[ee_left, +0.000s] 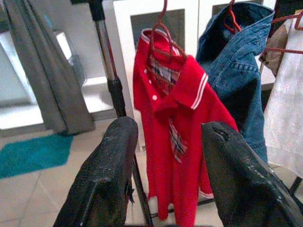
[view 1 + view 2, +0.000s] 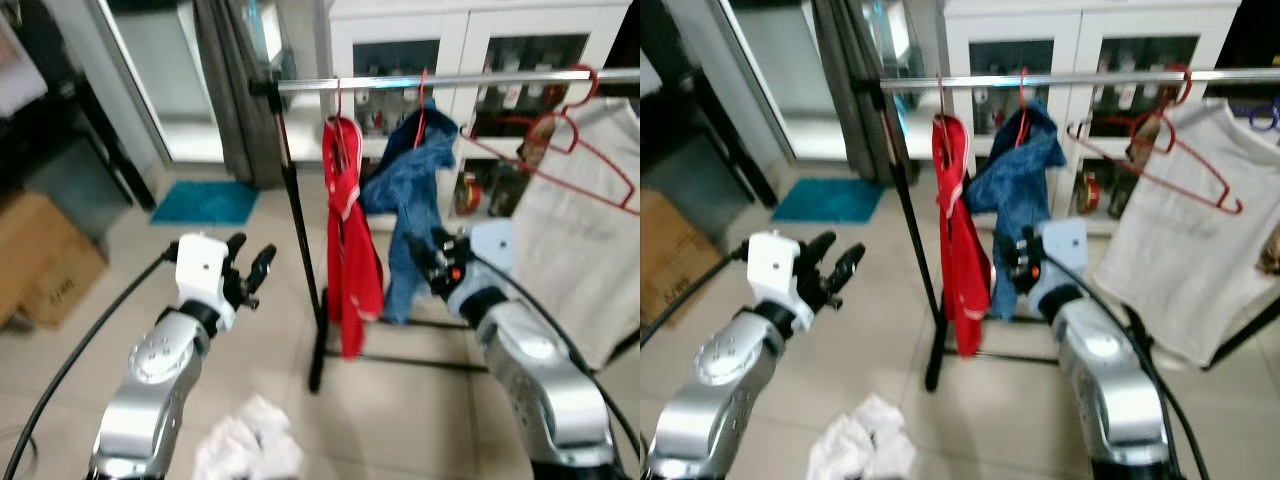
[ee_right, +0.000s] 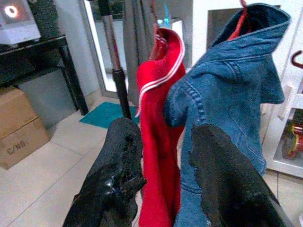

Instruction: Hang hanger

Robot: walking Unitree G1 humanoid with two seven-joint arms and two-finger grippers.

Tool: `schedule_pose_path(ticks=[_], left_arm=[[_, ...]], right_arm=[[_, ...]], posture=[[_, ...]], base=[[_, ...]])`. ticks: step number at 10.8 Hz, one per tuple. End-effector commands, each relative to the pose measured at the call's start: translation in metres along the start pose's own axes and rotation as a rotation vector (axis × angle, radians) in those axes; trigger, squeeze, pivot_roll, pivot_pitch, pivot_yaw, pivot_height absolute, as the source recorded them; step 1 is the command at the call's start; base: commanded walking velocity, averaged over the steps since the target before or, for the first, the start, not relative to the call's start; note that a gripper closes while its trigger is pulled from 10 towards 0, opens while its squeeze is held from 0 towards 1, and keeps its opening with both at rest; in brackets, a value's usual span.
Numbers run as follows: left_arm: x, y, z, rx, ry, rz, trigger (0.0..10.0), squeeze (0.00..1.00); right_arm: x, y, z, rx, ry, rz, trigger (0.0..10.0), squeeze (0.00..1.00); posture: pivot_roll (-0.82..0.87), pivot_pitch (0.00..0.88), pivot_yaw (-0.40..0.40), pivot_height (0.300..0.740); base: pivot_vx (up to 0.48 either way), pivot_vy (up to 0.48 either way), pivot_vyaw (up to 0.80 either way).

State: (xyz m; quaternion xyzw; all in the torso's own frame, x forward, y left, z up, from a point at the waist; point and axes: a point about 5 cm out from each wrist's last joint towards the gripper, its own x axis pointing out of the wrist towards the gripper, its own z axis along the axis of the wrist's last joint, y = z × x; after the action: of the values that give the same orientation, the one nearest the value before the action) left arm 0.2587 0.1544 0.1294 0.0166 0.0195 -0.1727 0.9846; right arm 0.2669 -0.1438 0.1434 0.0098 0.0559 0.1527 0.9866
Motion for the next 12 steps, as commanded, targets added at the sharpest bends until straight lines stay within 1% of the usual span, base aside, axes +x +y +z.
schedule_pose_path(ticks=[1, 2, 3, 4, 5, 6, 8, 12], left_arm=[[-0.002, 0.004, -0.002, 0.007, 0.017, 0.007, 10.0, 0.00], [-0.002, 0.003, -0.001, 0.008, 0.008, 0.005, 10.0, 0.00], [-0.002, 0.005, 0.000, 0.012, -0.002, 0.010, 10.0, 0.00], [-0.002, 0.005, 0.000, 0.014, -0.003, 0.009, 10.0, 0.00], [-0.002, 0.004, -0.001, 0.014, 0.001, 0.005, 10.0, 0.00], [-0.001, 0.003, -0.002, 0.016, 0.005, 0.000, 10.0, 0.00], [0.001, 0.001, -0.003, 0.022, 0.010, -0.015, 10.0, 0.00], [0.003, -0.001, -0.004, 0.015, 0.008, -0.023, 10.0, 0.00]], right_arm=[[0.004, 0.004, 0.005, 0.000, -0.016, 0.015, 10.0, 0.00], [0.005, 0.005, 0.005, -0.001, -0.016, 0.023, 10.0, 0.00], [0.007, 0.004, 0.003, -0.057, 0.007, 0.008, 10.0, 0.00], [0.008, -0.003, 0.001, -0.069, 0.032, -0.054, 10.0, 0.00], [0.008, -0.007, 0.004, -0.058, 0.016, -0.074, 10.0, 0.00], [0.008, -0.009, 0.005, -0.031, 0.002, -0.091, 10.0, 0.00], [0.009, -0.011, 0.010, -0.042, -0.018, -0.098, 10.0, 0.00], [0.016, -0.008, 0.037, -0.079, -0.114, -0.064, 10.0, 0.00]], posture=[[0.02, 0.000, 0.103, 0.740], [0.02, 0.000, 0.101, 0.740], [0.02, 0.000, 0.097, 0.740], [0.02, 0.000, 0.096, 0.740], [0.01, 0.000, 0.097, 0.740], [0.01, 0.000, 0.098, 0.740], [0.01, 0.000, 0.100, 0.740], [0.00, 0.000, 0.087, 0.740]], base=[[0.000, 0.000, 0.00], [0.000, 0.000, 0.00], [0.330, 0.000, 0.00], [0.368, 0.000, 0.80], [0.382, 0.000, 0.80], [0.390, 0.000, 0.00], [0.390, 0.000, 0.00], [0.391, 0.000, 0.00]])
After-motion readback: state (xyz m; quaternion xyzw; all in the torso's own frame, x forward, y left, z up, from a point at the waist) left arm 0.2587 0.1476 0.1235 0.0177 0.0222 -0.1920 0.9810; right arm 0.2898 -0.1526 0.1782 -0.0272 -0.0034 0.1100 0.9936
